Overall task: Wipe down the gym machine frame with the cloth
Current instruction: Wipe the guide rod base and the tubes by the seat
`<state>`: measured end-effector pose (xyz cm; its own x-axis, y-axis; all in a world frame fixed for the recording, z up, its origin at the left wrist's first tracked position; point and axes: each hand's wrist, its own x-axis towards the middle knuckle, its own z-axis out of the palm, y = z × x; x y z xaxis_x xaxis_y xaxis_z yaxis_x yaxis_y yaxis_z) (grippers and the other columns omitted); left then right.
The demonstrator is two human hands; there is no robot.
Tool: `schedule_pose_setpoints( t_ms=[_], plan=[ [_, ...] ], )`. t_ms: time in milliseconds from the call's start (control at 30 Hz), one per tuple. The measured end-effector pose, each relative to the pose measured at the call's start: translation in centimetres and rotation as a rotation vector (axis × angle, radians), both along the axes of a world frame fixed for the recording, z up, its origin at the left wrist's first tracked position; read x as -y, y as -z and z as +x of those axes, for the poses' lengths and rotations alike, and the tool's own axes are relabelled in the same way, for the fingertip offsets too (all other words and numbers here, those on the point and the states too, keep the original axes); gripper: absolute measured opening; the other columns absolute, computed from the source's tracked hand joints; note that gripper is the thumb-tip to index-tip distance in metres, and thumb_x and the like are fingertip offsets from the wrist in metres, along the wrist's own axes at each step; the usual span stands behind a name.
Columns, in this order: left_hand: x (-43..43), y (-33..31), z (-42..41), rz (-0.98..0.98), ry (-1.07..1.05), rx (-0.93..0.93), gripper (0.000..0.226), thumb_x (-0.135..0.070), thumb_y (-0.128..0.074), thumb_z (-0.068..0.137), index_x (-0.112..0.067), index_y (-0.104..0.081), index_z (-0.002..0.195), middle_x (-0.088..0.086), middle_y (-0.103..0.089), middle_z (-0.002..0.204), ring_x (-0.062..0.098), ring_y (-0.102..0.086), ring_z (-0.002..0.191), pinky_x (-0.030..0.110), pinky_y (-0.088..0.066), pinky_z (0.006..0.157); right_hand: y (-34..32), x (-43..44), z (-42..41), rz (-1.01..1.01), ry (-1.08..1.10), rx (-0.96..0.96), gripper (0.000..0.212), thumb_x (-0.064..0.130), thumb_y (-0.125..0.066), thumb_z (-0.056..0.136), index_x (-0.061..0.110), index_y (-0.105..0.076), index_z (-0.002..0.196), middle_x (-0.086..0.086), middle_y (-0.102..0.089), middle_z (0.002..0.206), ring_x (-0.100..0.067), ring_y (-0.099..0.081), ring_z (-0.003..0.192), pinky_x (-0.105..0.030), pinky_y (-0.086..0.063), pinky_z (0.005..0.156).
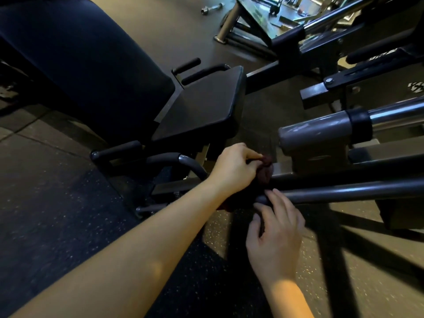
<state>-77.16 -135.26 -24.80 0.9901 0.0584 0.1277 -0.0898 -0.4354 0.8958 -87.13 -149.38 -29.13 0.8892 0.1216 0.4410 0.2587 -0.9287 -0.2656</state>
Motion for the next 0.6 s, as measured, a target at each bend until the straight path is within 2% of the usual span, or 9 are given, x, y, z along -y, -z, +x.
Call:
schedule_pose_setpoints(
  t_ms=[100,267,367,433,533,600],
  plan=[
    [-0.4,0.6,0.5,0.016,-0.047,-0.072,0.022,-0.026,-0.066,0.098,-0.023,-0.075,0.118,-0.013,-0.061,0.106,0.005,-0.059,0.103,0.034,-0.051,0.101,-0.6,0.6,0.2,0.002,0.026,0.01,0.026,0.011,-0.068,0.089,0.022,-0.071,0.112,0.003,-0.055,0.146,-0.012,-0.035,0.146,-0.047,-0.023,0.12],
    [0.0,2.7,-4.5,-0.036,-0.1,0.127,0.026,-0.023,-0.071,0.095,-0.024,-0.075,0.121,-0.012,-0.058,0.095,0.0,-0.058,0.091,0.016,-0.045,0.085,-0.8,1.2,0.1,0.012,0.025,0.024,0.023,0.01,-0.068,0.088,0.019,-0.073,0.109,0.003,-0.057,0.144,-0.007,-0.032,0.145,-0.042,-0.02,0.119],
    [1.6,2.1,-4.6,-0.024,-0.11,0.153,0.026,-0.025,-0.069,0.097,-0.025,-0.074,0.123,-0.014,-0.054,0.094,0.0,-0.056,0.089,0.019,-0.048,0.084,-0.7,1.4,0.2,0.009,0.005,0.027,0.023,0.011,-0.067,0.088,0.019,-0.073,0.109,0.003,-0.057,0.145,-0.002,-0.027,0.145,-0.04,-0.018,0.12],
    [1.9,0.7,-2.2,-0.02,-0.119,0.103,0.024,-0.027,-0.067,0.097,-0.025,-0.076,0.12,-0.014,-0.056,0.097,0.002,-0.058,0.092,0.022,-0.048,0.087,-0.7,1.7,0.2,0.009,-0.012,0.033,0.022,0.01,-0.068,0.088,0.02,-0.072,0.108,0.003,-0.057,0.145,-0.002,-0.028,0.146,-0.038,-0.018,0.12],
    [1.0,-0.5,0.6,-0.115,-0.056,-0.098,0.021,-0.026,-0.066,0.098,-0.023,-0.076,0.116,-0.012,-0.066,0.105,0.005,-0.062,0.106,0.027,-0.05,0.096,-0.6,2.0,0.1,-0.032,-0.018,0.033,0.023,0.01,-0.067,0.088,0.02,-0.072,0.108,0.003,-0.055,0.147,-0.007,-0.031,0.147,-0.043,-0.02,0.12],
    [0.6,-0.3,0.3,-0.119,-0.073,-0.116,0.021,-0.026,-0.066,0.099,-0.022,-0.076,0.117,-0.01,-0.068,0.107,0.003,-0.061,0.103,0.026,-0.05,0.096,-0.8,2.1,0.0,-0.035,-0.018,0.035,0.024,0.009,-0.068,0.087,0.02,-0.072,0.108,0.003,-0.055,0.147,-0.009,-0.033,0.147,-0.048,-0.024,0.12]
  ],
)
